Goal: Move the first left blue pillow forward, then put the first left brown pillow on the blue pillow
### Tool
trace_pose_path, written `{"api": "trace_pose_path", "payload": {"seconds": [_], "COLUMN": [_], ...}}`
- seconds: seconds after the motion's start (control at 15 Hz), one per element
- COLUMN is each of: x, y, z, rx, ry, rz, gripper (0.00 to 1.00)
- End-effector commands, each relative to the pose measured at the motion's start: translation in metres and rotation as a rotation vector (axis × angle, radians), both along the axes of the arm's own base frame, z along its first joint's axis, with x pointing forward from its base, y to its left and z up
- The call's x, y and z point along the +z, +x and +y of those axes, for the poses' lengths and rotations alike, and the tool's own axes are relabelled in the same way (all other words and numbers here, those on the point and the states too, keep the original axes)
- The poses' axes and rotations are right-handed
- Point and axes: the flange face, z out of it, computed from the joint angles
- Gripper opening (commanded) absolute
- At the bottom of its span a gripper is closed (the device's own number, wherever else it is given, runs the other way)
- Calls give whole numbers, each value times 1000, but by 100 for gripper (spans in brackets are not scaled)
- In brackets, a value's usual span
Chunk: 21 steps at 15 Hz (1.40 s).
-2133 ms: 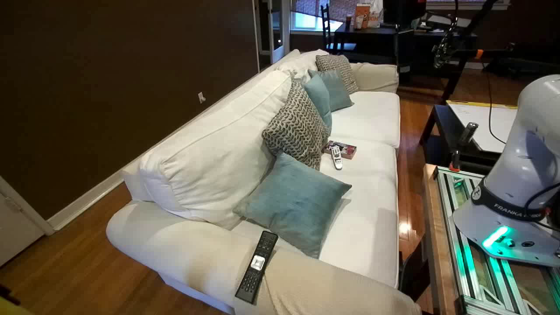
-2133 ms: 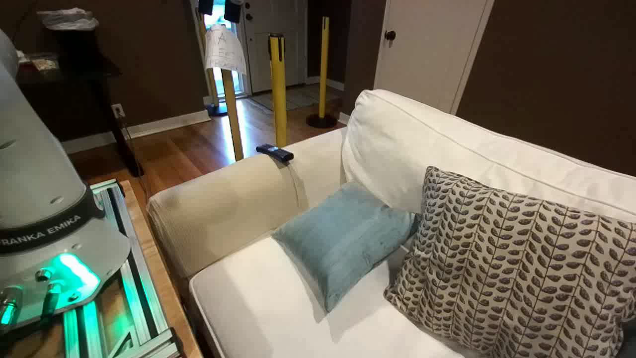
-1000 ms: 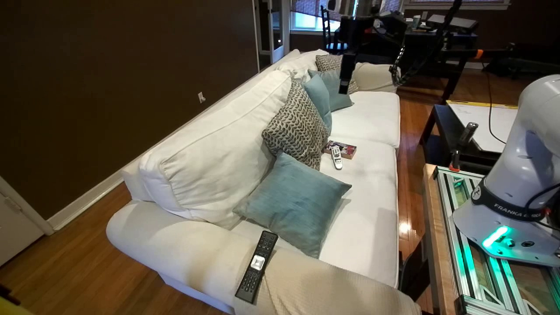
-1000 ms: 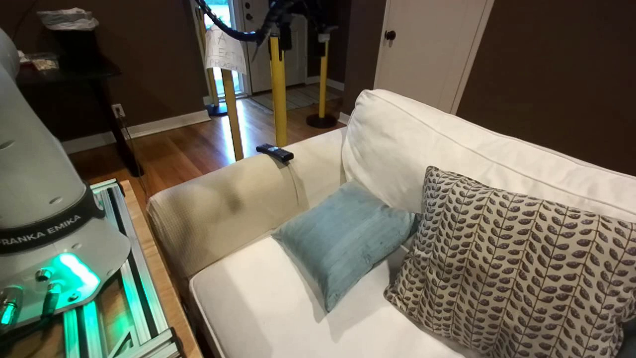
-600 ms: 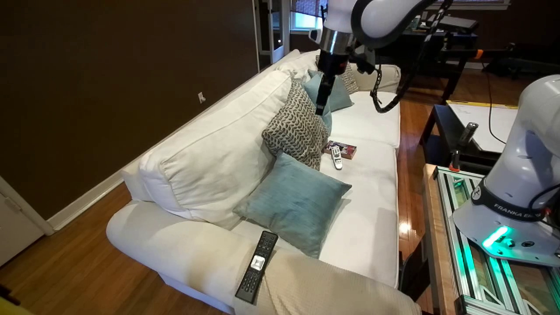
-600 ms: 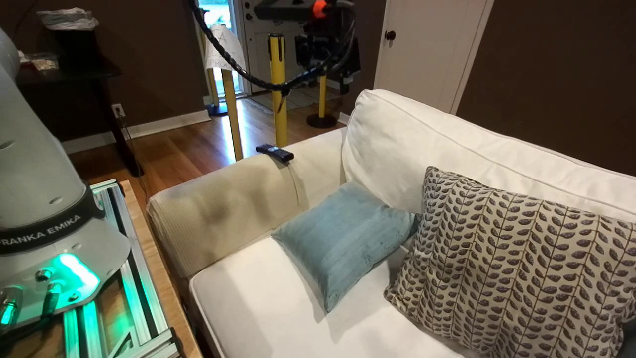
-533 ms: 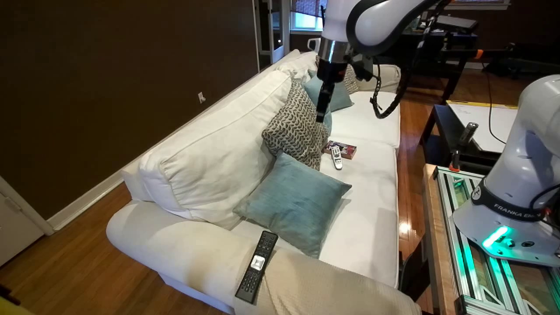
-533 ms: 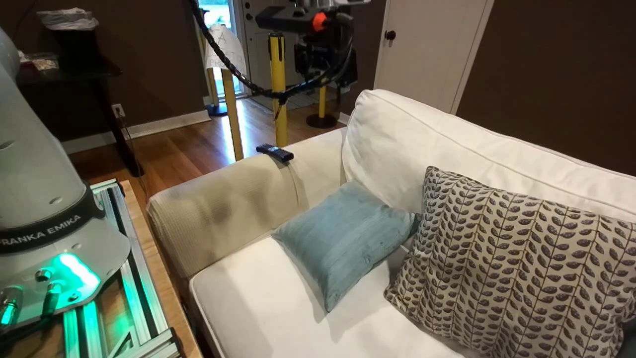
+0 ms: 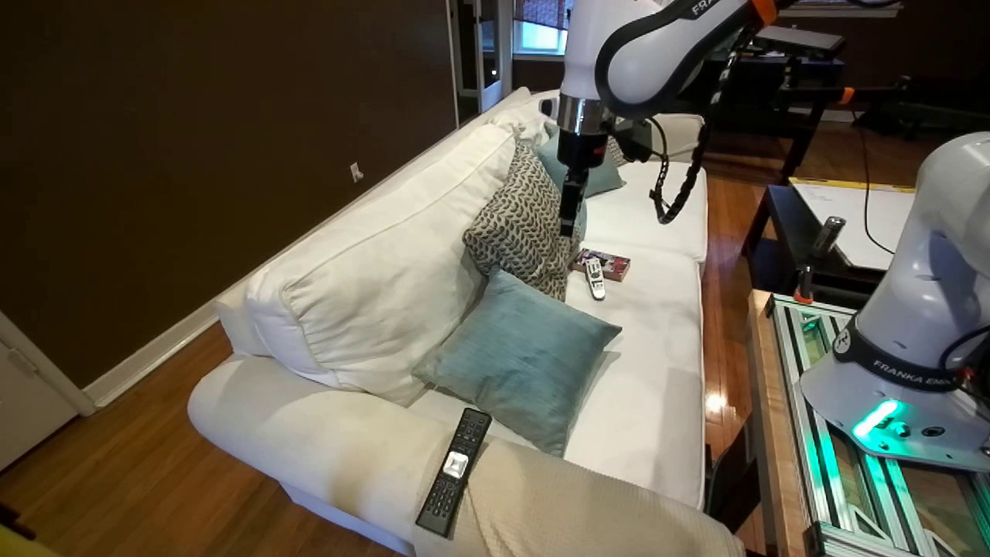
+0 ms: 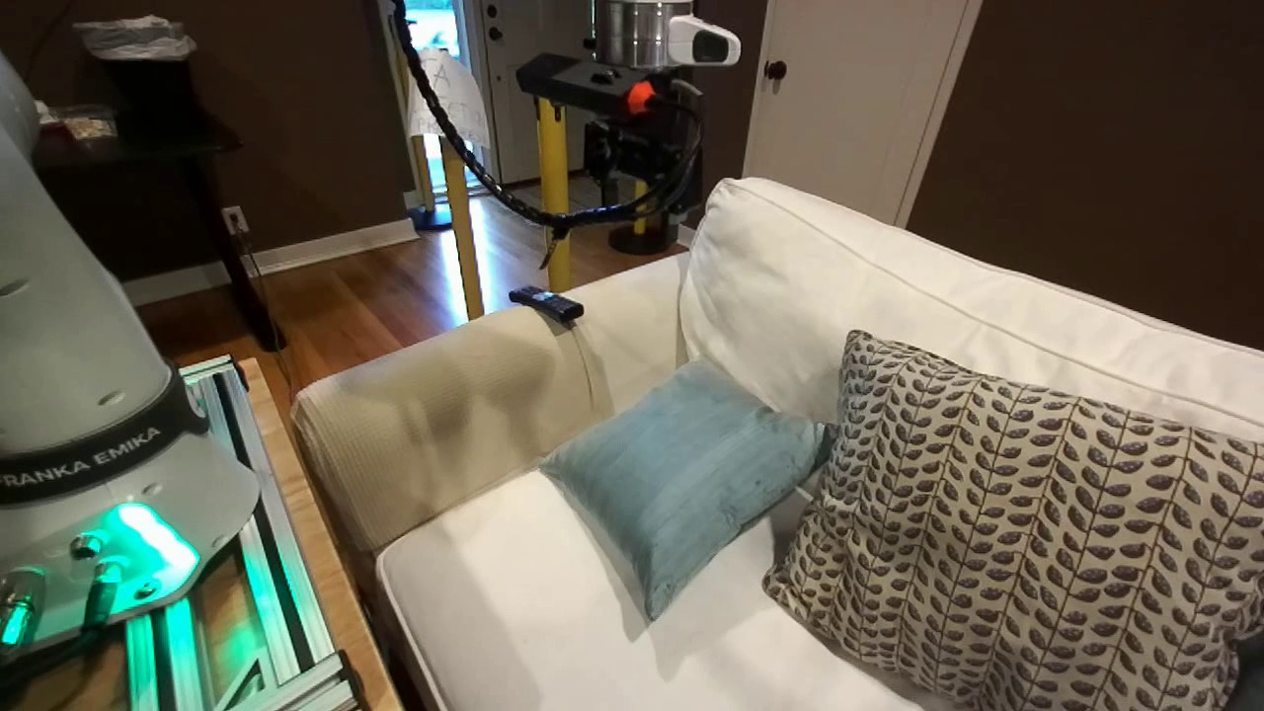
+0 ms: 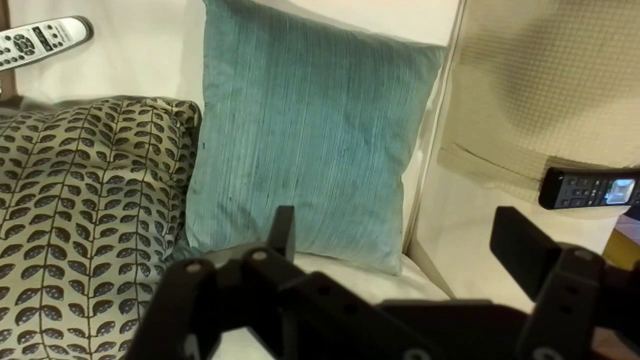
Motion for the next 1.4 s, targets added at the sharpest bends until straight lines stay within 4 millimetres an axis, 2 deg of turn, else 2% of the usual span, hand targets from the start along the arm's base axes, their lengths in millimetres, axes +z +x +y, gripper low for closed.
{"api": "trace_pose_path", "payload": {"seconds": [0.0, 0.13, 0.33, 0.53, 0.8, 0.93, 1.33], "x": [-28, -57, -91, -129, -175, -188, -212], "y": [7, 13, 24, 40, 46, 39, -8], "z": [-1, 3, 4, 4, -14, -29, -87], "rx": [-4, 13, 36, 70, 7, -18, -20], "ry": [26, 43, 62, 17, 24, 47, 254], "rz": [72, 96, 108, 110, 131, 149, 121], "gripper": [100, 100, 100, 100, 100, 100, 100]}}
